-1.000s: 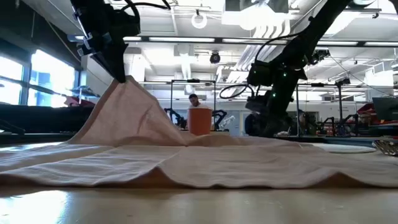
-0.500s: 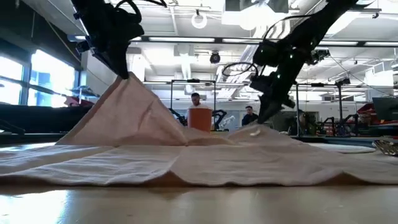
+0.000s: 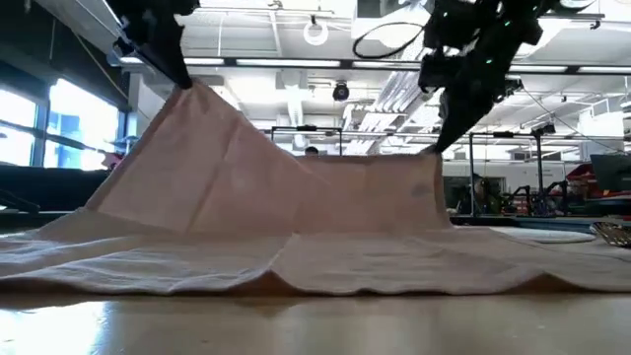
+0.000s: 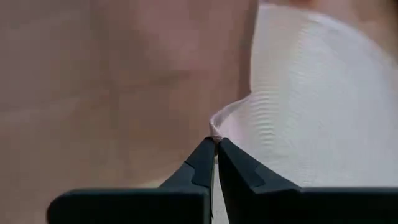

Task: Set table place
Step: Fold the pink napkin

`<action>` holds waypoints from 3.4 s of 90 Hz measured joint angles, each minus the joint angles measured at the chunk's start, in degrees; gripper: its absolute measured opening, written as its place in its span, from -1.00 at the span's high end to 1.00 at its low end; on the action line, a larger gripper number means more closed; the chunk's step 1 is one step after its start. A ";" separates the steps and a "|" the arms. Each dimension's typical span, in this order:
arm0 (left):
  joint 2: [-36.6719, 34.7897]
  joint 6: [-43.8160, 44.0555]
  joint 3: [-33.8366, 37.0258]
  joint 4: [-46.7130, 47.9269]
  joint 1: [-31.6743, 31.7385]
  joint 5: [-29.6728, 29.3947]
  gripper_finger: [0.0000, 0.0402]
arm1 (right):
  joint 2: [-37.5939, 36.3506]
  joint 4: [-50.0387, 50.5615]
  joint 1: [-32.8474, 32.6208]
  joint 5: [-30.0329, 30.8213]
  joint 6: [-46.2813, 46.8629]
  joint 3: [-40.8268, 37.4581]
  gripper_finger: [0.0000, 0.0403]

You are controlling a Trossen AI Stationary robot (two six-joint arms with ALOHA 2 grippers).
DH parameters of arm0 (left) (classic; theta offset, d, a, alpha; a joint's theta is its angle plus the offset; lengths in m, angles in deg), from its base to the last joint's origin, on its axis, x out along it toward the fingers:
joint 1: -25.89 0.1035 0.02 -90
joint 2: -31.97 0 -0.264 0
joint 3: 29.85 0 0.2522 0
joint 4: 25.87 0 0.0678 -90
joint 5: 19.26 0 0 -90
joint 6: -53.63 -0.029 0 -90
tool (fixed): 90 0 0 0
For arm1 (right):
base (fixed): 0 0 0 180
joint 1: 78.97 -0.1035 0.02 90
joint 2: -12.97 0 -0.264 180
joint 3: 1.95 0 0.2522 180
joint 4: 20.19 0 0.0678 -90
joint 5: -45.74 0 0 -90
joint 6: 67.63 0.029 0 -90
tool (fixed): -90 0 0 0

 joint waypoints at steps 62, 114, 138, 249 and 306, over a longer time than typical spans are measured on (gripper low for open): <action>7.09 12.94 6.43 -10.97 -23.72 17.51 1.00 | 0.13 -9.43 -37.42 6.00 30.74 -9.06 1.00; 13.88 19.95 6.81 -15.91 -40.44 18.60 1.00 | 4.78 -7.09 -52.50 13.24 50.18 -5.09 1.00; 20.16 22.34 6.81 -24.66 -42.36 19.77 1.00 | 9.11 -7.15 -52.54 12.46 51.44 -5.11 1.00; 29.30 24.52 6.81 -37.53 -43.18 35.60 0.39 | 14.24 -9.76 -54.02 0.23 34.77 -4.53 0.49; 27.59 23.82 12.98 -27.97 -30.82 34.85 0.72 | 20.58 -24.29 -52.08 2.50 62.17 -3.93 0.36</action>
